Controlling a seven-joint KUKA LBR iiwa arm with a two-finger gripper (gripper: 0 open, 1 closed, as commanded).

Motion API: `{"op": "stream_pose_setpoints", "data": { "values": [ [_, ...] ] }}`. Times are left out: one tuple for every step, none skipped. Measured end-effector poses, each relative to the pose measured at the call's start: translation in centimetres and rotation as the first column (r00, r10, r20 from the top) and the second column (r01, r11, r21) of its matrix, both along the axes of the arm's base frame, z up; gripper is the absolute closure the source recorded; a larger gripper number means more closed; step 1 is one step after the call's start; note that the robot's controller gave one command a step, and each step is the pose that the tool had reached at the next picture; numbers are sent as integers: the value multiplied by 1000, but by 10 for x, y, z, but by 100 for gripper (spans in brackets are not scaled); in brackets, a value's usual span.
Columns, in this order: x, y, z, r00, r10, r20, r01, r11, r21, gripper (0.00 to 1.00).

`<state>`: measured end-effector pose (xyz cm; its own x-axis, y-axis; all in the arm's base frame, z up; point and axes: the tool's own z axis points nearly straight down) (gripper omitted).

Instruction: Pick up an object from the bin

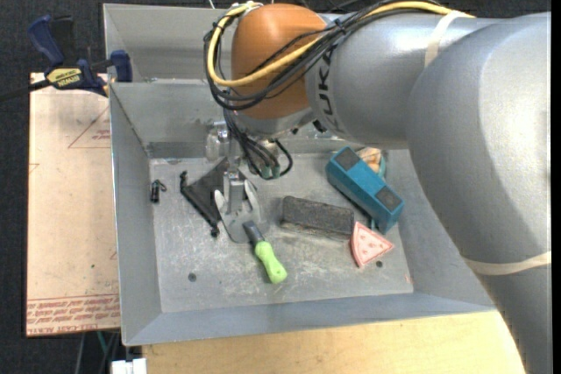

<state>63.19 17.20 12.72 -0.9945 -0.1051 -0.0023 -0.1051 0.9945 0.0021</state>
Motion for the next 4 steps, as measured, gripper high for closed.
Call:
{"op": "stream_pose_setpoints", "data": {
  "values": [
    [18,15,0,999,53,3,-53,999,2,0],
    [21,8,-61,996,85,3,-85,996,1,0],
    [20,10,-56,989,145,18,-145,989,3,100],
    [19,10,-56,988,153,19,-153,988,3,100]
  ]
}}
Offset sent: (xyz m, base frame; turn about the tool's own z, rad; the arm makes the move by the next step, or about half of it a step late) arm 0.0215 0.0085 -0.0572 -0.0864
